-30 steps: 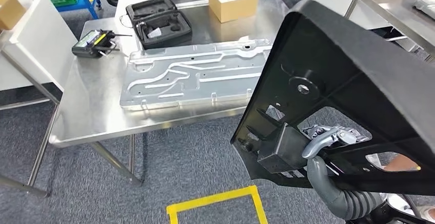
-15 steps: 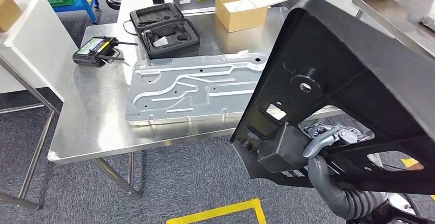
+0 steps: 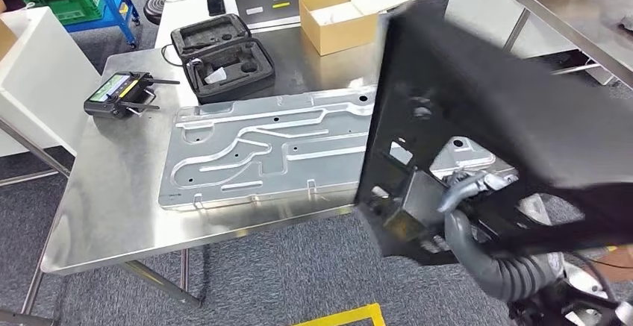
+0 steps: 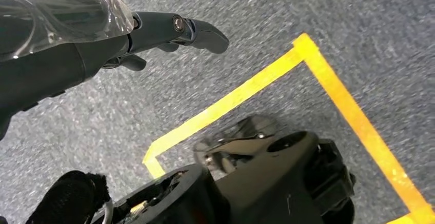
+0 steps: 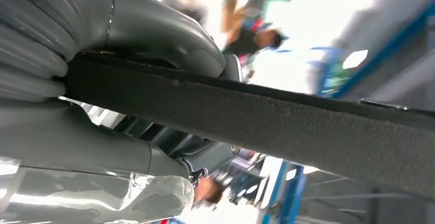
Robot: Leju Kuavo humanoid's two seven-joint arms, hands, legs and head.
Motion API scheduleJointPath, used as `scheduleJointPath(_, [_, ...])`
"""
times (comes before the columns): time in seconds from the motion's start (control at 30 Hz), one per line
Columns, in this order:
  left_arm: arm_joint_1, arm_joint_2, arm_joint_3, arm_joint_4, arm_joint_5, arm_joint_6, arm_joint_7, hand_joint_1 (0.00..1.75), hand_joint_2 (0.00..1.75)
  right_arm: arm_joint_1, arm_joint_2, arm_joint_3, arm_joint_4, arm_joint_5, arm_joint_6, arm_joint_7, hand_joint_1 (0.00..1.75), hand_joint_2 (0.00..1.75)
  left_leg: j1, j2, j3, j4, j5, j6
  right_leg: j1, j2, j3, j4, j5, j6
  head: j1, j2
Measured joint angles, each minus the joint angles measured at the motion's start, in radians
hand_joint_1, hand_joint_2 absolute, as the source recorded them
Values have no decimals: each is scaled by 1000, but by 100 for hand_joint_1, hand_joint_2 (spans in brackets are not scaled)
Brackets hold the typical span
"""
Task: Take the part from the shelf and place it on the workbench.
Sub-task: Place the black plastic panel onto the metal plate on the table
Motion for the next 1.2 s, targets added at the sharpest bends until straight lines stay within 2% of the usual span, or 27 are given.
scheduleJointPath(0.03, [0,0,0,0,1,-5,0,0,175,-2,-15,-20,8,78,18,53,175,175,-4,0,7,-56,43,10,2,0,13,0,-8,0,0,0])
scheduleJointPath(0.1, [-1,3,-1,0,4,-19,-2,0,175,-12,-49,-61,29,284,72,166,175,175,-16,-1,30,-184,149,33,6,2,33,-2,-24,3,0,0])
scheduleJointPath(0.13, [-1,4,-2,1,4,-26,-3,0,175,-19,-67,-81,42,386,106,219,175,175,-22,-2,39,-225,184,41,7,3,38,-3,-30,6,0,0])
scheduleJointPath(0.17, [-2,5,-4,1,4,-32,-3,0,175,-27,-88,-101,58,469,142,263,175,175,-26,-2,42,-242,199,45,7,4,39,-4,-35,11,0,0])
scheduleJointPath(0.27, [-7,7,-13,1,-2,-49,-3,0,175,-48,-164,-163,109,607,235,343,175,175,-24,-3,57,-258,200,51,3,5,42,-6,-50,27,1,0])
scheduleJointPath(0.3, [-8,7,-17,1,-3,-53,-2,0,175,-55,-185,-181,122,623,252,351,175,175,-21,-3,64,-268,199,56,3,4,35,13,-62,32,1,0])
scheduleJointPath(0.33, [-10,7,-20,1,-4,-56,-2,0,175,-61,-199,-195,134,631,263,355,175,175,-18,-3,73,-276,199,61,3,3,15,53,-80,36,1,0])
scheduleJointPath(0.4, [-12,7,-26,1,-5,-59,-1,0,175,-68,-220,-215,158,639,274,358,175,175,-16,-3,83,-280,192,67,1,2,-63,181,-123,44,2,0])
scheduleJointPath(0.43, [-13,7,-28,1,-5,-61,-1,0,175,-69,-228,-221,169,648,281,360,175,175,-15,-3,87,-280,187,68,-2,2,-103,234,-131,48,2,0])
scheduleJointPath(0.47, [-13,7,-30,1,-6,-63,-1,0,175,-68,-236,-227,180,661,291,363,175,175,-15,-4,92,-280,182,68,-5,2,-131,258,-120,52,2,0])
scheduleJointPath(0.5, [-13,8,-32,1,-8,-66,0,0,175,-68,-244,-232,191,678,301,367,175,175,-14,-5,99,-280,176,66,-8,2,-140,243,-90,56,2,0])
scheduleJointPath(0.53, [-13,8,-35,1,-11,-69,1,0,175,-68,-252,-237,202,696,312,370,175,175,-12,-6,106,-279,170,63,-11,1,-130,193,-47,60,2,0])
scheduleJointPath(0.57, [-14,8,-39,1,-15,-72,3,0,175,-68,-260,-241,215,710,320,371,175,175,-11,-7,113,-278,164,58,-15,1,-109,125,0,64,2,0])
scheduleJointPath(0.6, [-16,8,-44,1,-19,-73,6,0,175,-68,-266,-246,230,723,327,369,175,175,-12,-8,118,-274,156,52,-16,2,-87,61,32,65,2,0])
scheduleJointPath(0.63, [-17,8,-49,1,-23,-75,9,0,175,-67,-272,-249,247,733,332,365,175,175,-13,-9,120,-272,150,45,-16,4,-71,18,51,61,2,0])
scheduleJointPath(0.67, [-19,9,-53,1,-27,-77,11,0,175,-64,-277,-253,264,744,337,359,175,175,-14,-9,121,-271,146,40,-15,5,-64,-4,56,55,1,0])
scheduleJointPath(0.73, [-21,11,-62,1,-34,-82,13,0,175,-57,-286,-256,300,766,347,349,175,175,-15,-9,121,-272,143,32,-13,7,-64,-8,53,37,0,0])
scheduleJointPath(0.8, [-23,12,-72,1,-40,-86,16,0,175,-52,-295,-258,338,785,355,341,175,175,-13,-5,110,-245,124,21,-15,6,-61,-10,52,26,0,0])
scheduleJointPath(0.83, [-25,13,-77,1,-44,-86,17,0,175,-51,-300,-259,357,791,359,336,175,175,-11,-3,91,-204,102,15,-17,4,-59,-10,51,22,-1,0])
scheduleJointPath(0.9, [-30,14,-87,1,-54,-85,21,0,175,-55,-305,-258,396,800,370,324,175,175,-5,-1,25,-73,46,4,-16,2,-56,-11,48,16,-1,0])
scheduleJointPath(0.93, [-32,14,-93,1,-59,-84,23,0,175,-63,-306,-254,418,805,379,318,175,175,-3,0,-9,-13,29,2,-16,2,-56,-10,46,14,-1,0])
scheduleJointPath(0.97, [-35,14,-99,1,-63,-85,27,0,175,-75,-306,-247,437,811,389,313,175,175,-2,0,-30,19,28,1,-16,1,-54,-10,45,14,-1,0])
scheduleJointPath(1.0, [-38,14,-105,1,-67,-85,30,0,175,-90,-306,-238,457,818,400,310,175,175,-3,0,-33,11,45,4,-15,2,-52,-10,43,13,-1,0])
scheduleJointPath(1.03, [-41,14,-111,1,-70,-86,34,0,175,-109,-306,-227,475,827,413,307,175,175,-4,0,-16,-36,79,9,-14,2,-48,-10,41,14,-1,0])
scheduleJointPath(1.1, [-45,15,-123,1,-76,-88,40,0,175,-153,-305,-202,511,845,436,302,175,175,-11,1,46,-179,150,30,-12,4,-42,-11,35,16,-1,0])
scheduleJointPath(1.13, [-47,14,-128,1,-77,-89,43,0,175,-176,-305,-186,529,852,446,300,175,175,-15,3,70,-233,169,38,-10,5,-40,-11,33,19,0,0])
scheduleJointPath(1.2, [-50,14,-138,1,-79,-92,47,0,175,-218,-301,-153,564,864,461,295,175,175,-23,5,87,-272,174,45,-11,5,-41,-14,32,28,0,0])
